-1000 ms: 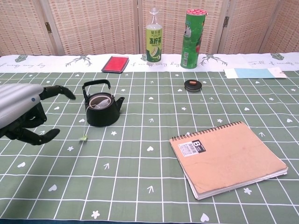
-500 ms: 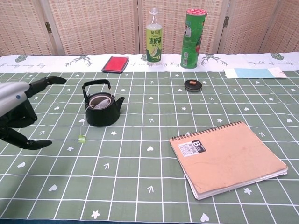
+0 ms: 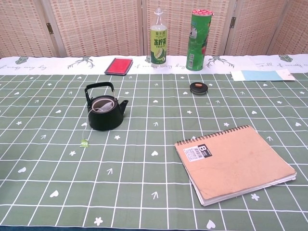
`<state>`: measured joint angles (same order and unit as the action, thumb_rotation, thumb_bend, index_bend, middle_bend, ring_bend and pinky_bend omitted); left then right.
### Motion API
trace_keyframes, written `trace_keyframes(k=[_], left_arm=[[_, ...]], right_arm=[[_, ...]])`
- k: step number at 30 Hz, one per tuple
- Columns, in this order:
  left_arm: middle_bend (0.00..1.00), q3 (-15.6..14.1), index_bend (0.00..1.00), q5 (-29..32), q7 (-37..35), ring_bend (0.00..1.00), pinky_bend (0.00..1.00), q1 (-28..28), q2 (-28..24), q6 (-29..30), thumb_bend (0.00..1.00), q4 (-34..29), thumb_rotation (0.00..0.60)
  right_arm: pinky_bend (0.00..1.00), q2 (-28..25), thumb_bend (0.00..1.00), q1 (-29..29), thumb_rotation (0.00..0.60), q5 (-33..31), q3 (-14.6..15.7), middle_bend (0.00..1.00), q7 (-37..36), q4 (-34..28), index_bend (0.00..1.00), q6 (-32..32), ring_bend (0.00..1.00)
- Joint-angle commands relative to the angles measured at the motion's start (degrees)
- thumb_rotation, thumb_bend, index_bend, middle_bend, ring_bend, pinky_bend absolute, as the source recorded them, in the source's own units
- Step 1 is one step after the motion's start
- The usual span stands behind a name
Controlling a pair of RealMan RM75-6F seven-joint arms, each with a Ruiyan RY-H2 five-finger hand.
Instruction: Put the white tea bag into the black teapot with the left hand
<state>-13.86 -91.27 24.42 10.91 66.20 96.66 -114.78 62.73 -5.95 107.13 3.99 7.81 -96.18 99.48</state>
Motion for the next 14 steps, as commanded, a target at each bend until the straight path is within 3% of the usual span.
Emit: trace_keyframes(k=[1, 4, 14], left_arm=[[0.10, -2.5, 0.03, -3.1, -2.3, 0.00, 0.00, -8.5, -1.3, 7.5, 0.17, 5.8, 0.600], [0.09, -0.7, 0.03, 1.3, -1.6, 0.00, 0.00, -10.3, -0.9, 7.0, 0.17, 6.2, 0.600], [0.09, 2.5, 0.03, 0.4, -0.2, 0.00, 0.00, -12.4, -0.7, 6.1, 0.17, 6.5, 0.600]], right_arm=[[0.00, 0.3, 0.45, 0.3, 0.600, -1.1, -0.3, 0.00, 0.9, -0.5, 0.00, -1.4, 0.00], [0.00, 0.6, 0.45, 0.7, 0.600, -1.8, -0.3, 0.00, 1.9, -0.8, 0.00, -2.9, 0.00], [0.00, 0.7, 0.45, 1.3, 0.600, -2.9, -0.6, 0.00, 2.9, -1.5, 0.00, -4.6, 0.00]])
